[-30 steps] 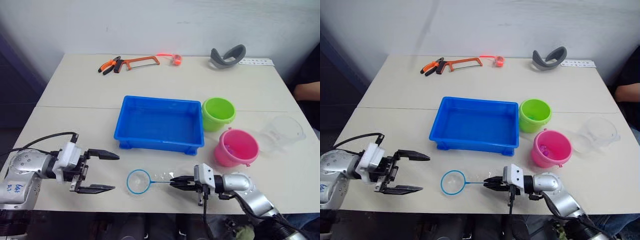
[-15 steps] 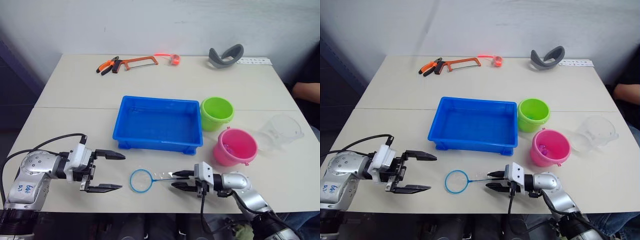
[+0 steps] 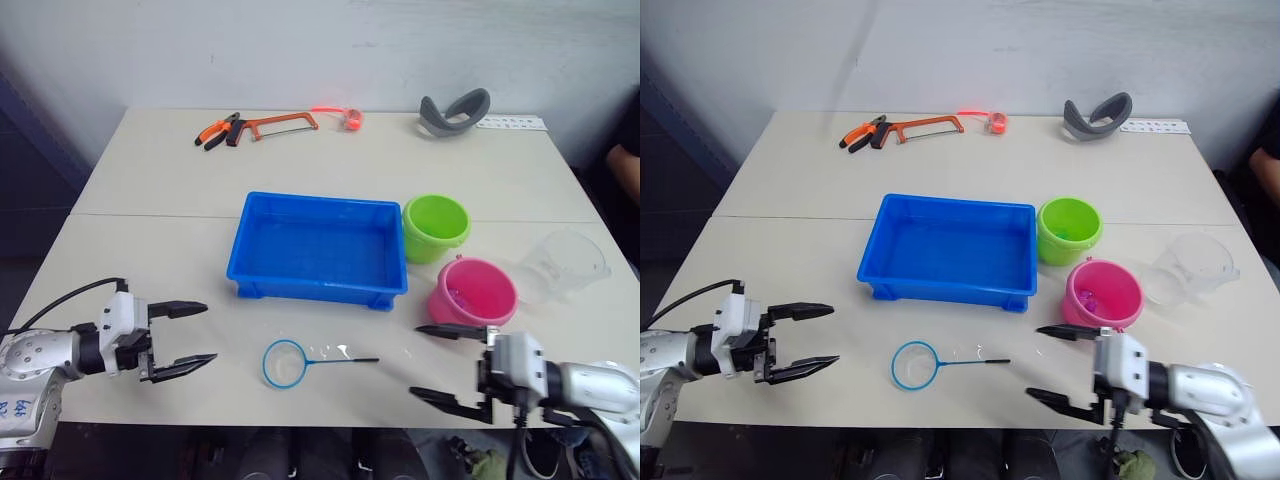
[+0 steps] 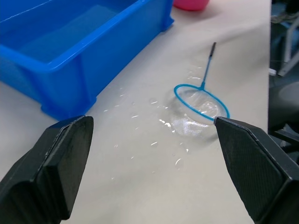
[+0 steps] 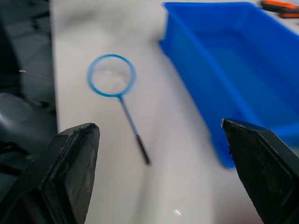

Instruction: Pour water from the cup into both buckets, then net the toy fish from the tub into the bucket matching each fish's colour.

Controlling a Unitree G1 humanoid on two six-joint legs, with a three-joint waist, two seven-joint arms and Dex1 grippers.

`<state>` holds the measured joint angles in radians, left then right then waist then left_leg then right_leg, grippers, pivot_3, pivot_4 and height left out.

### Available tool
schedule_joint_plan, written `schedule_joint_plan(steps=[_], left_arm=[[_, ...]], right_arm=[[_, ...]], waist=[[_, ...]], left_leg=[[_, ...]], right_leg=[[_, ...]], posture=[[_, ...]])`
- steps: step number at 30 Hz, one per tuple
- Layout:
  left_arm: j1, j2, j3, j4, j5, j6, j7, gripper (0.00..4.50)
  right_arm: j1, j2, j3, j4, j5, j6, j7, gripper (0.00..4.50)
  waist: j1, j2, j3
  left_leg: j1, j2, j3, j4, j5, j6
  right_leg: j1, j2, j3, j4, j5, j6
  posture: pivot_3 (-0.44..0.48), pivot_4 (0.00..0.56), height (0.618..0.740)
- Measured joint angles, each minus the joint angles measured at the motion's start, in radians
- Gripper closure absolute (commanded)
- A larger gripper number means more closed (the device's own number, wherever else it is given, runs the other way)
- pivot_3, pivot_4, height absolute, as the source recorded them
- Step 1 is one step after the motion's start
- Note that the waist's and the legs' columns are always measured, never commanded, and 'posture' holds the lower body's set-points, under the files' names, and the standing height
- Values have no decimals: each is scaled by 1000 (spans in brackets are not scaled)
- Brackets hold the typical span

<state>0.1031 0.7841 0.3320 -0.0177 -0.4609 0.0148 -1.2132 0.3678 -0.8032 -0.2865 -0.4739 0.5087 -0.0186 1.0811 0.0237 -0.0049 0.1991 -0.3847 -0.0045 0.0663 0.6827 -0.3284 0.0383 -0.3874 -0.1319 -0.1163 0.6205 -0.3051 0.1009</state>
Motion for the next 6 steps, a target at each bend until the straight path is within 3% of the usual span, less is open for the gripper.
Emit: schedule_joint_plan(steps=[6], left_arm=[[20, -30, 16, 87, 60, -111, 63, 0]], right_arm=[[130, 21, -226, -1, 63, -35, 54, 62]], waist=[[1, 1, 0]], left_leg=[[13, 1, 0, -2, -7, 0]], right_leg=[[12, 1, 1, -6, 0, 0]], posture=[[0, 150, 740]])
